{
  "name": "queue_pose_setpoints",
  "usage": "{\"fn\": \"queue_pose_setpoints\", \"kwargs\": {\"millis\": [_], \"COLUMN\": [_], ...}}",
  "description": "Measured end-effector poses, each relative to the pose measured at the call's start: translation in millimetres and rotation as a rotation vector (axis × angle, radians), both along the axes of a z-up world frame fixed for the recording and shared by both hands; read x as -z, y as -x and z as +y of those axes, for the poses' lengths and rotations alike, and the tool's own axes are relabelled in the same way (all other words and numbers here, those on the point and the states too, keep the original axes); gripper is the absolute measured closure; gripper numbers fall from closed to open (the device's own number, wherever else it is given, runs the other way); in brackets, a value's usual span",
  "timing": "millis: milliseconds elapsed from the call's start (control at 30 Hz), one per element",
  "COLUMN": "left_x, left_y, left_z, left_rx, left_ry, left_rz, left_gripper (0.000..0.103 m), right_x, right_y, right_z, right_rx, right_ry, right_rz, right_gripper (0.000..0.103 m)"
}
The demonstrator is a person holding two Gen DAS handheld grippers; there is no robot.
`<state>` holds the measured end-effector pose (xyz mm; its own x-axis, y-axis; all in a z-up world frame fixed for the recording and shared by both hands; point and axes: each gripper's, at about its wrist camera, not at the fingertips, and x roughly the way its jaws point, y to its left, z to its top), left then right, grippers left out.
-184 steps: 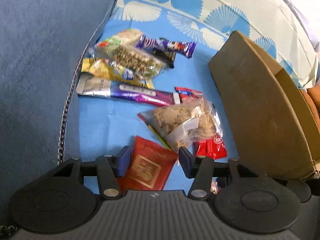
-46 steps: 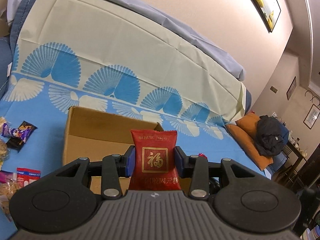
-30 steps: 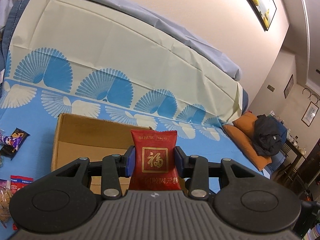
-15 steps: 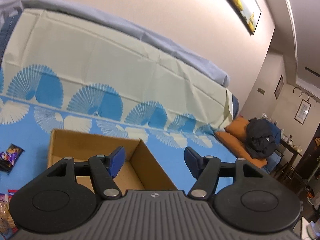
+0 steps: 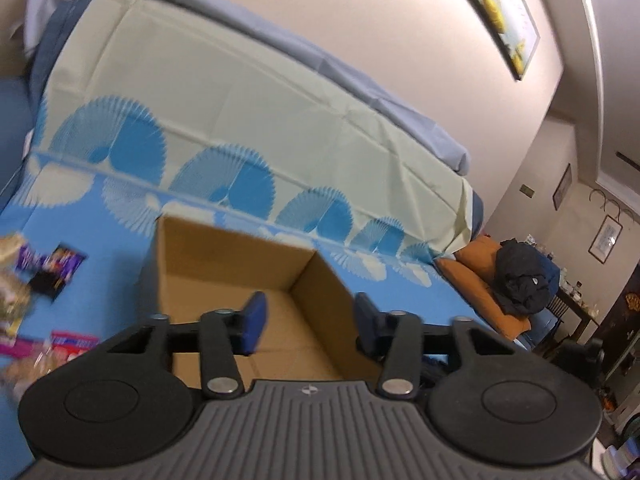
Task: Organize snacks
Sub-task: 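Open both tools to drop the snacks into the box, then move left tool to the clear cookie bag while right tool approaches the long red wafer packet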
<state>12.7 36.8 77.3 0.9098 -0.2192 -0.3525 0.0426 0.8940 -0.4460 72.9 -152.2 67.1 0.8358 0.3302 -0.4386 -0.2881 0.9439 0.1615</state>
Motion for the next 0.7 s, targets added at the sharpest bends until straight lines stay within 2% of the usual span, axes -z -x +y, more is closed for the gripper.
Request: {"fn": "queue_pose_setpoints", "kwargs": {"millis": [133, 200, 333, 433, 567, 600, 633, 700], "left_x": [15, 23, 41, 60, 101, 112, 113, 110], "left_y": [18, 25, 32, 38, 54, 58, 60, 69], "left_z": [25, 40, 83, 126, 168, 178, 187, 195], "left_rx": [-0.045, -0.061, -0.091, -0.144, -0.224, -0.254, -0.271, -0.281], "left_ry": [-0.032, -0.058, -0.143, -0.153, -0.128, -0.069, -0.021, 0.014], "left_rz": [0.028, 0.035, 0.055, 0.066, 0.125, 0.163, 0.162, 0.096], "left_gripper": [0.080, 0.083, 0.085, 0.085, 0.085, 0.086, 0.087, 0.087], "right_x": [1, 1, 0, -1, -1, -1, -1, 1], "right_y": [5, 10, 22, 32, 45, 49, 51, 57], "right_z": [6, 9, 17, 28, 48, 54, 60, 73], "right_rx": [-0.038, -0.058, -0.110, -0.164, -0.224, -0.242, -0.253, -0.286], "right_ry": [-0.003, -0.004, -0.009, 0.003, 0.037, 0.046, 0.052, 0.062], "right_rz": [-0.006, -0.015, -0.030, -0.050, -0.064, -0.065, -0.065, -0.062], "right_gripper": [0.055, 0.058, 0.072, 0.075, 0.075, 0.075, 0.075, 0.075]}}
